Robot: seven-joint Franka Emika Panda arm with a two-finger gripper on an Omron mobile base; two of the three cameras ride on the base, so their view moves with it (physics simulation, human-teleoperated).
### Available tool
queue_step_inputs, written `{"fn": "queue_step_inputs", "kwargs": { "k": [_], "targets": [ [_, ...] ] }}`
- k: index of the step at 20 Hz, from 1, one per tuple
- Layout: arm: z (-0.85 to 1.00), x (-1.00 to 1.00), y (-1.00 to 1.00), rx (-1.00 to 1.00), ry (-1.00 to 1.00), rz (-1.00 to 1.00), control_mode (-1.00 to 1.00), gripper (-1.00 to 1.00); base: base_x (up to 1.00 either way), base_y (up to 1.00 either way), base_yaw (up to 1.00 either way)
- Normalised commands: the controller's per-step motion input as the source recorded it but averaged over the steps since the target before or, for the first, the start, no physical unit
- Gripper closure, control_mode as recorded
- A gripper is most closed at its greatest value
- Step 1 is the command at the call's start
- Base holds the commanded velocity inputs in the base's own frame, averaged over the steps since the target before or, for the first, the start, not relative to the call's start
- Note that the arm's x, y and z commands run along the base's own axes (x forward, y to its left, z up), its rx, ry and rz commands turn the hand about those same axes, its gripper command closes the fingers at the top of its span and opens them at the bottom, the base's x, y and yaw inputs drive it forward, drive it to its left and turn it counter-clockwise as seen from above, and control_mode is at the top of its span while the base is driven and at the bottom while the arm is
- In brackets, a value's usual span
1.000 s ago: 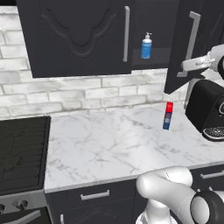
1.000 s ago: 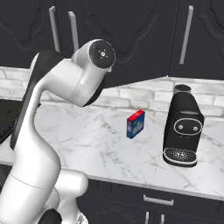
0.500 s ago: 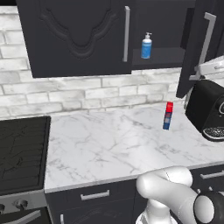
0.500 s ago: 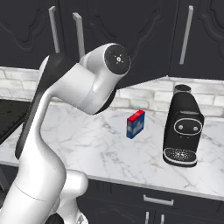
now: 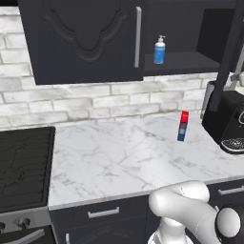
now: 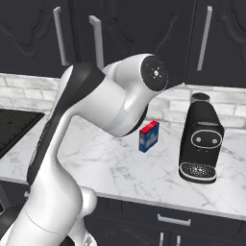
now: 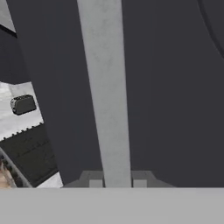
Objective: Pick the soap dispenser and soap dispenser from the cabinet and place them on the counter.
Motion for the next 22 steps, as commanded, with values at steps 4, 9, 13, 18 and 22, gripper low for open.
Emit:
{"fn": "queue_step_inputs", "kwargs": {
  "k": [4, 9, 13, 18, 22],
  "targets": [
    [0.00, -0.22, -0.34, 0.00, 0.05, 0.04, -1.00, 1.00, 0.00, 0.00, 0.00],
    [0.00, -0.19, -0.38, 0.00, 0.12, 0.00, -1.00, 1.00, 0.00, 0.00, 0.00],
    [0.00, -0.31, -0.45, 0.00, 0.10, 0.00, -1.00, 1.00, 0.00, 0.00, 0.00],
    [0.00, -0.30, -0.40, 0.00, 0.10, 0.00, -1.00, 1.00, 0.00, 0.00, 0.00],
    [-0.02, -0.23, -0.33, 0.00, 0.09, 0.00, -1.00, 1.00, 0.00, 0.00, 0.00]
  ]
}}
